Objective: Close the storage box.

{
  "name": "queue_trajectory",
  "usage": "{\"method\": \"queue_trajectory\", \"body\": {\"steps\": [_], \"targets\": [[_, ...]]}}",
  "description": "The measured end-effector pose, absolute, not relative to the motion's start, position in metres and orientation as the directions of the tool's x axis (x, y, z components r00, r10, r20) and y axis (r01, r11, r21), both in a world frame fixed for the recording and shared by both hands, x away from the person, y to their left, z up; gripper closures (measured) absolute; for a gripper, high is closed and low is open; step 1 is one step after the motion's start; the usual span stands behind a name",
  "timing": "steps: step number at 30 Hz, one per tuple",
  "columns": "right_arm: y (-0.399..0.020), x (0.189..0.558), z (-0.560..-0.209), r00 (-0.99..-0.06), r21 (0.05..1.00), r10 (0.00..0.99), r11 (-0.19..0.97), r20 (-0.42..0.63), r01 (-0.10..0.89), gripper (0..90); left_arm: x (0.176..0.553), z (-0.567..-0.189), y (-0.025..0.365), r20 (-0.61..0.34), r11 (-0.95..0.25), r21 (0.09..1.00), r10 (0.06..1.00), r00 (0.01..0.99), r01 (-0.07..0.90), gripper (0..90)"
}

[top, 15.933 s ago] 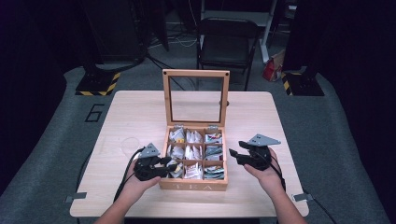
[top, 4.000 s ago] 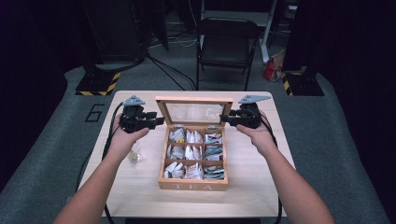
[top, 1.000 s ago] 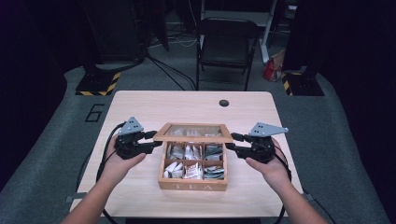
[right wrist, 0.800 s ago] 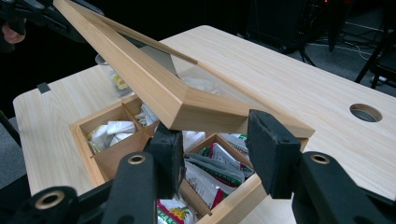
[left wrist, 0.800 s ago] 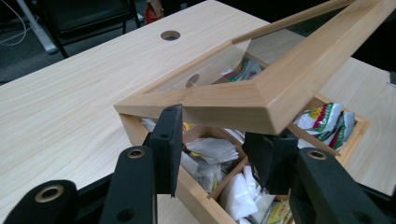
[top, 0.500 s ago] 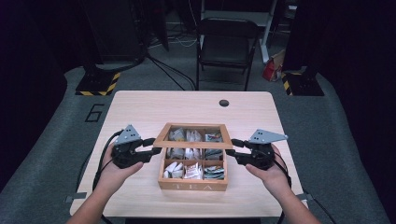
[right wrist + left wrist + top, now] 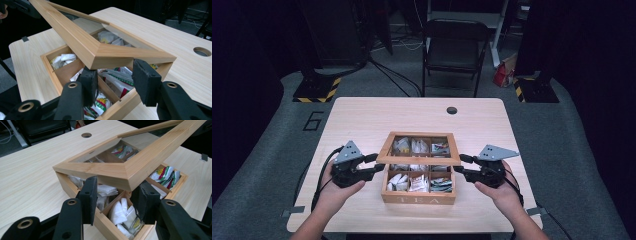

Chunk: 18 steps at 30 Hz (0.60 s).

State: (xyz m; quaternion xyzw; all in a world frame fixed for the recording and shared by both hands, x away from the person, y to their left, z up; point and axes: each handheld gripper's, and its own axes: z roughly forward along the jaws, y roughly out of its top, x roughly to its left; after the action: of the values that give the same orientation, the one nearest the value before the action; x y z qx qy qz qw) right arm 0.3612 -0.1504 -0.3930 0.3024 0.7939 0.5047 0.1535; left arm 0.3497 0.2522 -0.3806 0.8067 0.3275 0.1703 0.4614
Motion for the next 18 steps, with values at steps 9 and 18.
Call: {"method": "queue_trajectory", "body": {"steps": [9,18], "targets": [[-0.151,0.350,-0.401,-0.778,0.896,0.625,0.309,0.062,0.319,51.8,0.343,-0.393,0.252,-0.026,-0.357,0.860,0.685,0.729,0.366,55.9],[-0.150,0.340,-0.407,-0.783,0.887,0.620,0.334,0.049,0.320,51.4,0.338,-0.406,0.252,-0.028,-0.369,0.851,0.678,0.734,0.373,55.9]]}}
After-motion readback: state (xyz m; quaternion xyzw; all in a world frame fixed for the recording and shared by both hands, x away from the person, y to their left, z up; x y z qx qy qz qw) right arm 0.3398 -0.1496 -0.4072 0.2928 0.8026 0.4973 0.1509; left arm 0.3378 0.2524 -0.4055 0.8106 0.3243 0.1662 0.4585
